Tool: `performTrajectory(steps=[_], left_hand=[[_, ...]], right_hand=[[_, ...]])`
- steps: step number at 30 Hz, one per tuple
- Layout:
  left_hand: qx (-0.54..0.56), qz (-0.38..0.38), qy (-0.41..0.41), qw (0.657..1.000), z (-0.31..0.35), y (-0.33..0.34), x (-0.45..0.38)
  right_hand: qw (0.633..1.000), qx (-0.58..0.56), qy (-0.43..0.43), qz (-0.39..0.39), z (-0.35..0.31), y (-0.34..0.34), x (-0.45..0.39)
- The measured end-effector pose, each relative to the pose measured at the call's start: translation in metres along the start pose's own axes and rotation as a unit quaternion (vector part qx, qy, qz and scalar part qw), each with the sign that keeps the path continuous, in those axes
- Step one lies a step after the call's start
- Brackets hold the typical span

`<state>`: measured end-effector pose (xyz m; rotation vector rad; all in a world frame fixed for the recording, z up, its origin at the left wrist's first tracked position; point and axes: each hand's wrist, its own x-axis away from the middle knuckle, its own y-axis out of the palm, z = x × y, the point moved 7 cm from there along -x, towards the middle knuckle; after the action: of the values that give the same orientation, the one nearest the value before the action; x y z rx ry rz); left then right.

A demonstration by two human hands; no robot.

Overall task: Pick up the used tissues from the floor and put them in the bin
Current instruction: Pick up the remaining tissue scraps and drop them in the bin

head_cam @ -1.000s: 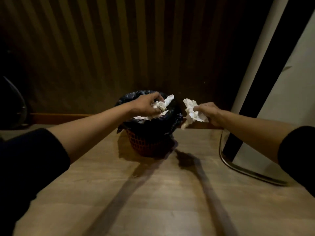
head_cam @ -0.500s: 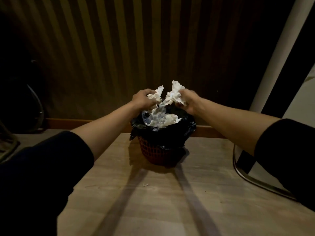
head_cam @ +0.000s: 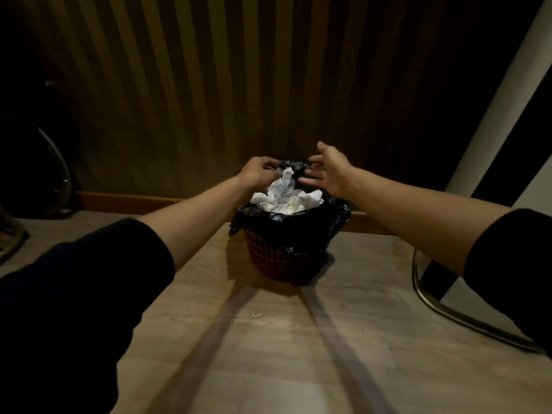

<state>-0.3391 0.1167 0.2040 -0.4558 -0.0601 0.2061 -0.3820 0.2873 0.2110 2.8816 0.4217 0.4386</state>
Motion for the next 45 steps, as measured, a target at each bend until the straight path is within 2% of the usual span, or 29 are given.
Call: performTrajectory(steps=[3, 6, 8, 12, 14, 17, 20, 23, 27, 31, 36, 40, 45], left_hand=[[-0.045, -0.037, 0.037, 0.998, 0.001, -0.002, 0.012], [-0.053, -0.121, 0.067, 0.989, 0.0, -0.005, 0.038], [-0.062, -0.168, 0.068, 0.981, -0.005, -0.007, 0.057], [-0.136, -0.278, 0.018, 0.951, -0.04, 0.0, 0.086], [-0.193, -0.307, -0.023, 0.932, -0.07, 0.005, 0.096], [-0.254, -0.305, -0.071, 0.915, -0.12, 0.016, 0.102], [-0.281, -0.288, -0.093, 0.911, -0.165, 0.036, 0.107], [-0.338, -0.256, -0.079, 0.902, -0.197, 0.06, 0.105], [-0.453, -0.247, -0.034, 0.856, -0.243, 0.095, 0.102], [-0.466, -0.257, -0.052, 0.845, -0.289, 0.115, 0.103], [-0.445, -0.226, -0.039, 0.866, -0.307, 0.13, 0.099], [-0.416, -0.24, -0.078, 0.874, -0.309, 0.134, 0.103], [-0.355, -0.253, -0.083, 0.896, -0.291, 0.118, 0.107]], right_hand=[[0.995, 0.09, -0.034, -0.011, 0.008, -0.004, 0.011], [0.97, 0.218, -0.087, -0.056, 0.022, -0.005, 0.034], [0.956, 0.254, -0.112, -0.09, 0.037, -0.005, 0.046], [0.936, 0.303, -0.112, -0.14, 0.088, -0.008, 0.059], [0.919, 0.342, -0.096, -0.17, 0.121, -0.013, 0.061], [0.888, 0.406, -0.069, -0.204, 0.164, -0.025, 0.06], [0.865, 0.456, -0.026, -0.207, 0.196, -0.041, 0.056], [0.842, 0.492, 0.014, -0.221, 0.216, -0.052, 0.05], [0.812, 0.537, 0.04, -0.223, 0.231, -0.061, 0.039], [0.805, 0.549, 0.036, -0.223, 0.234, -0.062, 0.027], [0.806, 0.551, 0.037, -0.213, 0.239, -0.075, 0.021], [0.796, 0.566, 0.046, -0.21, 0.244, -0.092, 0.022], [0.789, 0.577, 0.045, -0.205, 0.236, -0.093, 0.024]])
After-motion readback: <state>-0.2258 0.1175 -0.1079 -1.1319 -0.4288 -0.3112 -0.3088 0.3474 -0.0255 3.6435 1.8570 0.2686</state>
